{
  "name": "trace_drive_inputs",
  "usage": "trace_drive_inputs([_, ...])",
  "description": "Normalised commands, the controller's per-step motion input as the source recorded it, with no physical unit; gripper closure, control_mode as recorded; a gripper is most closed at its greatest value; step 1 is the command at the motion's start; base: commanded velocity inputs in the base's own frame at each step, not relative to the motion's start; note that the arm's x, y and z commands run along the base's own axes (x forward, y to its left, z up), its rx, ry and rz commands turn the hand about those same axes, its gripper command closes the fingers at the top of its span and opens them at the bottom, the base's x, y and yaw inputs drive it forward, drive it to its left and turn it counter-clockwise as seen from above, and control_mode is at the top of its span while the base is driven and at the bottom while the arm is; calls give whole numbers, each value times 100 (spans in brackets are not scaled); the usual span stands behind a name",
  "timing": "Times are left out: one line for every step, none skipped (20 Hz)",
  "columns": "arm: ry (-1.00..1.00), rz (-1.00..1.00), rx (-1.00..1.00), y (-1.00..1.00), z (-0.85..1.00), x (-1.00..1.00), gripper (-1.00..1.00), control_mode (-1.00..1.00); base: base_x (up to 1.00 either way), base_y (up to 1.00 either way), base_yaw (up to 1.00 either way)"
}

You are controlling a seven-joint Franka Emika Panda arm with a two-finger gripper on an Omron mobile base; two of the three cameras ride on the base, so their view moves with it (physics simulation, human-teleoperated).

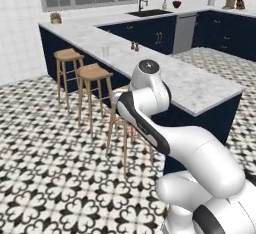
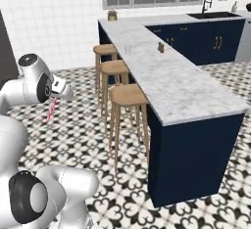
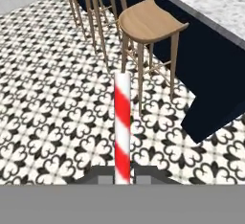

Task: Take a straw from the drawer in front and place it inside the glass cup on the dining counter.

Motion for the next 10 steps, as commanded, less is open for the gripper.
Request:
trace_drive_inputs([0,0,0,0,0,0,100,100,52,100,-42])
trace_drive_inputs([0,0,0,0,0,0,100,100,53,100,-42])
trace_drive_inputs([0,0,0,0,0,0,100,100,54,100,-41])
trace_drive_inputs([0,0,0,0,0,0,100,100,55,100,-41])
trace_drive_inputs([0,0,0,0,0,0,100,100,56,100,-41])
trace_drive_inputs([0,0,0,0,0,0,100,100,56,100,-42])
trace_drive_inputs([0,0,0,0,0,0,100,100,55,100,-42])
trace_drive_inputs([0,0,0,0,0,0,100,100,54,100,-42])
trace_drive_inputs([0,0,0,0,0,0,100,100,51,100,-43])
trace_drive_inputs([0,0,0,0,0,0,100,100,51,100,-43])
